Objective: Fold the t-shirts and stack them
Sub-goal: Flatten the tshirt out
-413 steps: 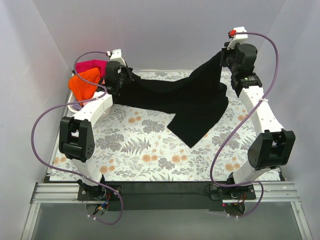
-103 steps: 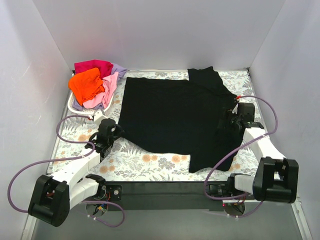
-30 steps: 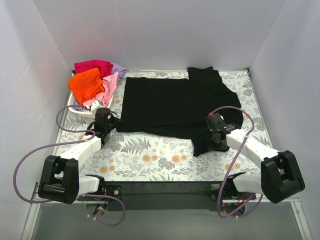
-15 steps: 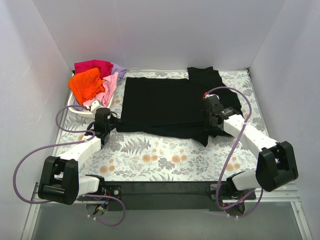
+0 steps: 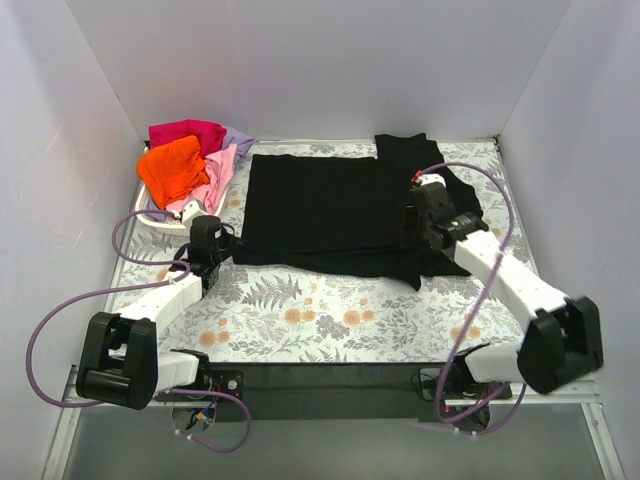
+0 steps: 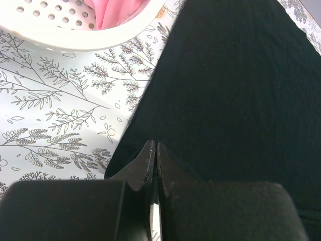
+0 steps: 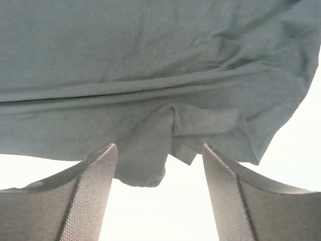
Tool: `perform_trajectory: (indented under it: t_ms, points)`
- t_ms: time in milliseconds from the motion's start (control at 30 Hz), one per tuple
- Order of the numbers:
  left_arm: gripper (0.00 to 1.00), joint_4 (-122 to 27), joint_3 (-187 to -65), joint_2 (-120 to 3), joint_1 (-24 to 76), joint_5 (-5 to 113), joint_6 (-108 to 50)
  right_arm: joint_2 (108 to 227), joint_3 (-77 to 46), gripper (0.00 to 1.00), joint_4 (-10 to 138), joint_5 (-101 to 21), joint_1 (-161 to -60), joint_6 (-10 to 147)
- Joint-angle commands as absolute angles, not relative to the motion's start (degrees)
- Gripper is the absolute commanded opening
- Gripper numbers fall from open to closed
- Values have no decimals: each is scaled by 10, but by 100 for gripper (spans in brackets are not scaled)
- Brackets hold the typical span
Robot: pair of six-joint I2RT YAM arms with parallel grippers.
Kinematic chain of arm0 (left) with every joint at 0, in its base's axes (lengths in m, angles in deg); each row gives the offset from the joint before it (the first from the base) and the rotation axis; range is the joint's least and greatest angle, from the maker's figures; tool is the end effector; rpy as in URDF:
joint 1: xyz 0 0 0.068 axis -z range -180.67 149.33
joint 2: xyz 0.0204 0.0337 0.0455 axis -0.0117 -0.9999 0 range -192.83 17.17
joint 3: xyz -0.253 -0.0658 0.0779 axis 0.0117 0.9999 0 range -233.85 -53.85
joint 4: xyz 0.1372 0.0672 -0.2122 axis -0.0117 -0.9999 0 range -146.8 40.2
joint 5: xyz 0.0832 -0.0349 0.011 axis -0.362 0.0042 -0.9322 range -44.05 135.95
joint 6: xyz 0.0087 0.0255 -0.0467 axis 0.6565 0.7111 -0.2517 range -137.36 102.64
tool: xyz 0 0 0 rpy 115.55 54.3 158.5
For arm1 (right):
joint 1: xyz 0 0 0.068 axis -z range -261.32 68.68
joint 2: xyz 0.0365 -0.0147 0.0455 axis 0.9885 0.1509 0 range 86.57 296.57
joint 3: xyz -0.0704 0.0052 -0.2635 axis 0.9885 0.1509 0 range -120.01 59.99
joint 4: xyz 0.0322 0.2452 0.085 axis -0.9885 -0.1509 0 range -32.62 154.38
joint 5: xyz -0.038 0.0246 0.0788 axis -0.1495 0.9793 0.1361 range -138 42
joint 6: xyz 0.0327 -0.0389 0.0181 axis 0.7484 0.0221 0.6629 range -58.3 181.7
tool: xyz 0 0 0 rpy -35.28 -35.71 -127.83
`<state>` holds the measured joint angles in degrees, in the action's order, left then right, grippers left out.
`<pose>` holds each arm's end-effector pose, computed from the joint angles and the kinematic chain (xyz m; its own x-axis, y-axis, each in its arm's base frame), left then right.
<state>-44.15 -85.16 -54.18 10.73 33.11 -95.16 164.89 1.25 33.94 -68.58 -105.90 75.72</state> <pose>0.2480 -0.0419 0.1905 -0.1297 -0.9460 -0.2971 -0.5384 0.3188 -0.7800 0.2657 0.1078 0.2641 -0.7207 -0.0801 -0.6886 -0.0097 0.9944 -0.1056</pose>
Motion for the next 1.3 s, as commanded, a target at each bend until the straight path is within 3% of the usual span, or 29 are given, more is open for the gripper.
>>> perform_trajectory:
  t_ms: [0,100,500,1267]
  points:
    - [0,-437,-849,-532,105,329,-943,1572,59,64,347,-695,-1059,780]
    - [0,-437,-849,-531,105,331,-942,1552,102,64,351,-672,-1025,793]
    - [0,-437,-849,-535,104,333,-941,1567,206,44,458,-494,-915,806]
    - [0,-437,-848,-544,104,325,-937,1605,249,38,511,-522,-891,805]
